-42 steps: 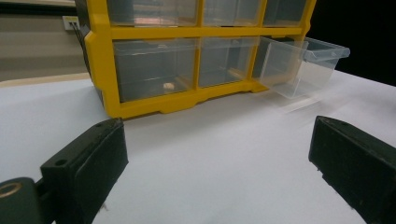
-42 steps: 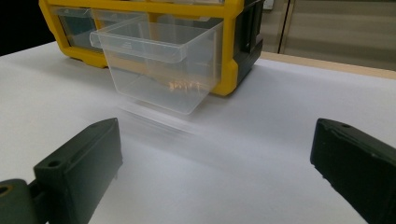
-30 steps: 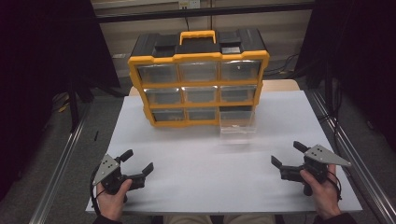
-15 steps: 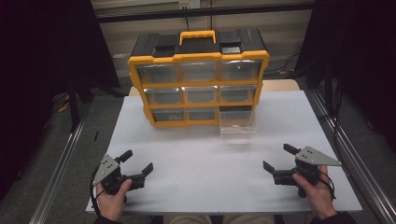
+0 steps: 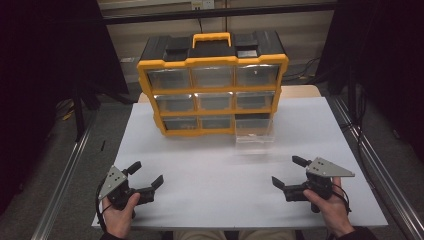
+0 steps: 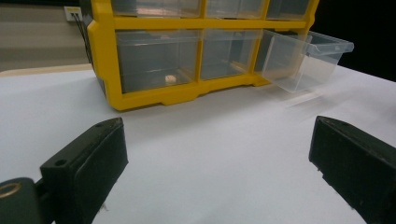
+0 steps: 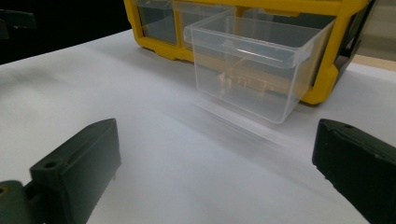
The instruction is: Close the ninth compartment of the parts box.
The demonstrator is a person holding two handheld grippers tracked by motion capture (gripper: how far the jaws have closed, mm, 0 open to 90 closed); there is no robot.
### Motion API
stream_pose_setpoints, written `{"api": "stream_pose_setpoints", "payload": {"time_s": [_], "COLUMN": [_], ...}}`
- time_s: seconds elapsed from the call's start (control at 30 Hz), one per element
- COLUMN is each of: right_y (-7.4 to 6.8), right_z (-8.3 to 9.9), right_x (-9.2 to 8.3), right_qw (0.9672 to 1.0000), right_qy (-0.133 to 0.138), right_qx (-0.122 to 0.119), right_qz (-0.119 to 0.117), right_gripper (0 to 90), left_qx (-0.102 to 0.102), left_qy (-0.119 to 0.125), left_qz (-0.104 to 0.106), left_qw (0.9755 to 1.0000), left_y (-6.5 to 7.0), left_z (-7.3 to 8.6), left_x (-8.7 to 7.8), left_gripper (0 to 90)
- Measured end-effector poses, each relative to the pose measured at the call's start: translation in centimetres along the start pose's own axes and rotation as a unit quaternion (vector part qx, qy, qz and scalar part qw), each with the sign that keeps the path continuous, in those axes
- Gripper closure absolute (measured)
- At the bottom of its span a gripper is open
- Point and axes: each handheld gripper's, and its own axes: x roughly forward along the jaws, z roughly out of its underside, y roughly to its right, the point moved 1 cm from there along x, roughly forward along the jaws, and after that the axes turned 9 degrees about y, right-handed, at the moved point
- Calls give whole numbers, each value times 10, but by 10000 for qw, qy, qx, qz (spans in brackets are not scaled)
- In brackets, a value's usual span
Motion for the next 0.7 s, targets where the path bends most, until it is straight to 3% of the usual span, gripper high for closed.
{"api": "stream_pose_setpoints", "payload": {"time_s": [0.07, 0.33, 0.7], "right_y": [-1, -7, -8], "right_z": [-2, -10, -19], "right_x": [3, 14, 28], "right_qw": [9999, 9999, 9991], "right_qy": [22, 66, 136], "right_qx": [96, 70, 241], "right_qz": [35, -109, -309], "right_gripper": [6, 12, 9], "left_qx": [-8, 16, 28], "left_qy": [16, 8, -7], "left_qz": [1, -19, 17], "left_qw": [10000, 10000, 10000], "left_y": [1, 0, 0], "left_z": [0, 0, 0], "left_x": [0, 0, 1], "left_gripper": [41, 41, 41]}}
